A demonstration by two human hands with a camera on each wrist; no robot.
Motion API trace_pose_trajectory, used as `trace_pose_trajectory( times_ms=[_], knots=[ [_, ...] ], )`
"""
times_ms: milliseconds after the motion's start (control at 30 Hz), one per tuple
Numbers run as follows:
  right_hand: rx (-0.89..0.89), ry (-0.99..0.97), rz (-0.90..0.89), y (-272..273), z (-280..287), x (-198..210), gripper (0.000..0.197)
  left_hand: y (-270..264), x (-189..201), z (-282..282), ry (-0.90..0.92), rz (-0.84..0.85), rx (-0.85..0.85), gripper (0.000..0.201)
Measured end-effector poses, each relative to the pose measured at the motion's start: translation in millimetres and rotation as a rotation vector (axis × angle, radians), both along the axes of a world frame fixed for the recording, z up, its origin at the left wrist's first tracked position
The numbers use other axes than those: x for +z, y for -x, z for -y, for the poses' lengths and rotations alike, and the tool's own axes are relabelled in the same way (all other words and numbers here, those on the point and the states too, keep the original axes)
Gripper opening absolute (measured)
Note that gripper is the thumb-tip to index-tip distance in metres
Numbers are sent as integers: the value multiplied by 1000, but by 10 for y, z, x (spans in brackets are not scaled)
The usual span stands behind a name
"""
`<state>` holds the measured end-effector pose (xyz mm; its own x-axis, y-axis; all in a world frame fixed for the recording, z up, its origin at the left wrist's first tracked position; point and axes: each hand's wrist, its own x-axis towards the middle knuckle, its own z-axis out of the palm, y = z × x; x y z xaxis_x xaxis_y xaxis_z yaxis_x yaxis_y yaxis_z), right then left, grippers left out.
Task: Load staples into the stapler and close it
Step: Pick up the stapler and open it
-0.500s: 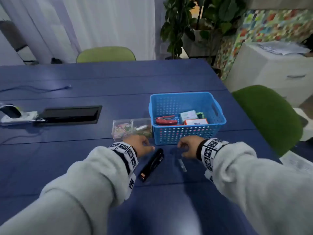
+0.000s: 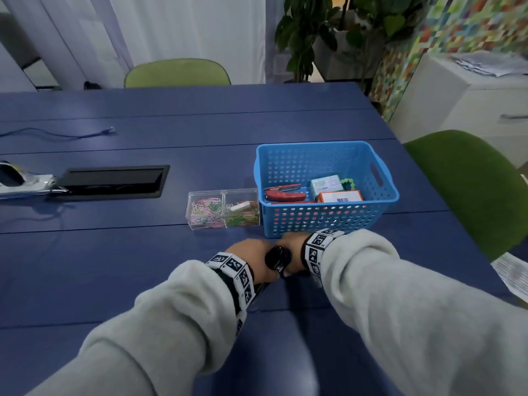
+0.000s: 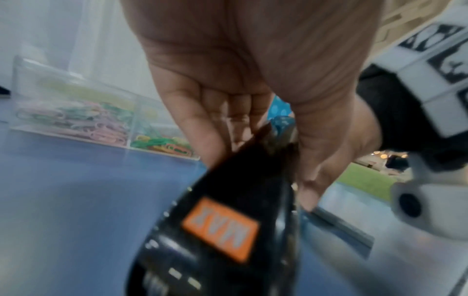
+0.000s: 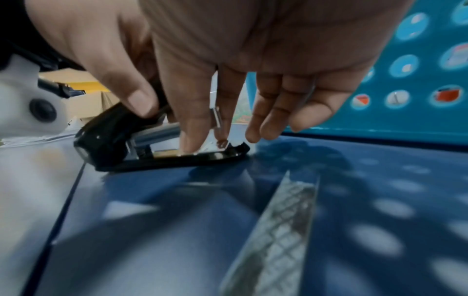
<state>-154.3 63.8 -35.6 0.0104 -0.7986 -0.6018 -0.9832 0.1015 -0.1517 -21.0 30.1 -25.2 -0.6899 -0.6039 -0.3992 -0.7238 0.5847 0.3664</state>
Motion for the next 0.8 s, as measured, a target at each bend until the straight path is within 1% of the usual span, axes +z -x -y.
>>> trace_pose_trajectory(
  times_ms=[133, 233, 367, 433, 500, 600, 700, 800],
  knots=[
    [7, 4, -32, -44, -81, -94, 37, -90, 128, -14, -1, -83, -25, 29],
    [-10, 15, 27, -1, -154, -113, 34, -201, 194, -4, -39, -184, 41, 26],
    [-32, 42, -4, 44, -265, -141, 39, -494, 205, 45, -132, -291, 148, 23],
    [-59, 49, -5, 47, -315, -173, 37, -680, 169, 103, -138, -301, 182, 22],
    [-81, 55, -2, 36, -343, -186, 35, -843, 129, 163, -104, -252, 191, 27],
    [-82, 45, -21, 16, -340, -172, 35, -979, 84, 245, -37, -117, 173, 21],
    [-82, 40, -24, 12, -335, -185, 37, -987, 26, 299, 15, 0, 168, 20],
    [-106, 64, -6, 18, -347, -212, 37, -914, -17, 305, 18, 102, 151, 21]
  ],
)
